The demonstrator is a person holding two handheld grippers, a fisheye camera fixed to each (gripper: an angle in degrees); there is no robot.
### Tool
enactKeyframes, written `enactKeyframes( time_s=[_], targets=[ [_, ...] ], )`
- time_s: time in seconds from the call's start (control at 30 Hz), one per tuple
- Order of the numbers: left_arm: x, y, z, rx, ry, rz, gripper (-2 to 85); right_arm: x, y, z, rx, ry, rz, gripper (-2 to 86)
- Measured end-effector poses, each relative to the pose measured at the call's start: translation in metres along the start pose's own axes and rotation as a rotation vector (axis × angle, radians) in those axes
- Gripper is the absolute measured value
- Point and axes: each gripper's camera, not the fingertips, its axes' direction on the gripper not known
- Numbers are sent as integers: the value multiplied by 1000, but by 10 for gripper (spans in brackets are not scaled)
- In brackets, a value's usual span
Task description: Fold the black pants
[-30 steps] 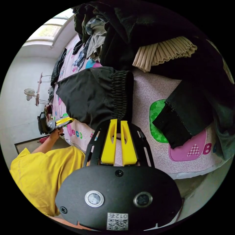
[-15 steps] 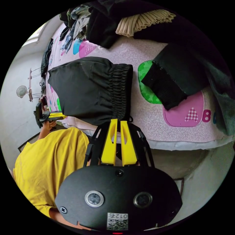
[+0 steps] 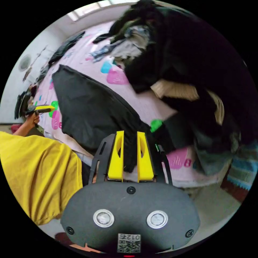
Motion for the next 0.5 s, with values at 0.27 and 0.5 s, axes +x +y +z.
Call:
enactKeyframes(
  time_s=[0.27,0.5],
  targets=[
    [25,-144,16,-25,-362,292,14,-96,-126,17,-25,68,-369,85],
    [45,-194,21,-81,-492,603,55,-122,-171,13,-96,22,-431,82]
  ],
)
